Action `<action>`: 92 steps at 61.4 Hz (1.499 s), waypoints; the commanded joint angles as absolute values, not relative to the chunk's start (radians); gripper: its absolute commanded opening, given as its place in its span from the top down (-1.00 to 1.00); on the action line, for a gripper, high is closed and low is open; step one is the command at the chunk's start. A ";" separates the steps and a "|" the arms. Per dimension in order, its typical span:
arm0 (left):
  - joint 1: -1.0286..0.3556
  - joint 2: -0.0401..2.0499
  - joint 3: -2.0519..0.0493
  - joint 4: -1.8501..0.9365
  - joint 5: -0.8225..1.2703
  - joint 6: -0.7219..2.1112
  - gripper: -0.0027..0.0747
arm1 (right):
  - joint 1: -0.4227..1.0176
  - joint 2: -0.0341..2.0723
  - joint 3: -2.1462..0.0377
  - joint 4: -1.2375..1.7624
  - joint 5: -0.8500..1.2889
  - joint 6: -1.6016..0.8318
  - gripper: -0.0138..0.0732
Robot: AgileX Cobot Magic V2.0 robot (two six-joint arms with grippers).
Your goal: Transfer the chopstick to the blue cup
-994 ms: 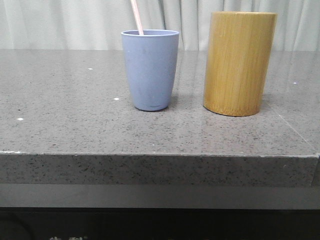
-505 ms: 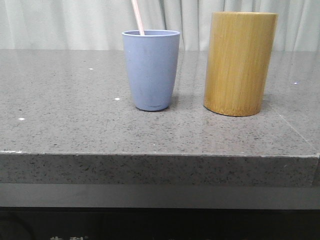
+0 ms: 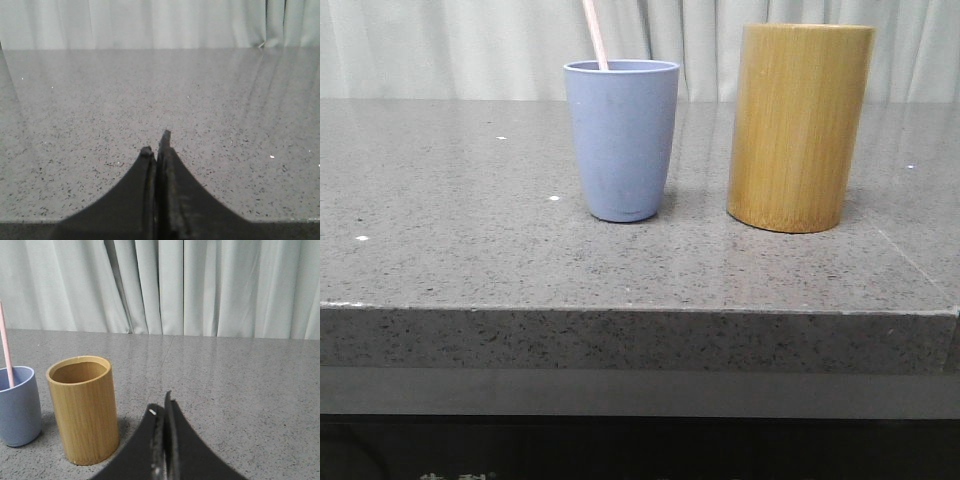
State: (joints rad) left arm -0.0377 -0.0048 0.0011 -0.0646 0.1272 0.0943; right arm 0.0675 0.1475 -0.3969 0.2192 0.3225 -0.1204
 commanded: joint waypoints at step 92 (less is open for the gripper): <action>-0.040 -0.028 0.010 -0.071 0.032 0.085 0.98 | -0.025 -0.035 0.019 0.200 0.059 -0.132 0.95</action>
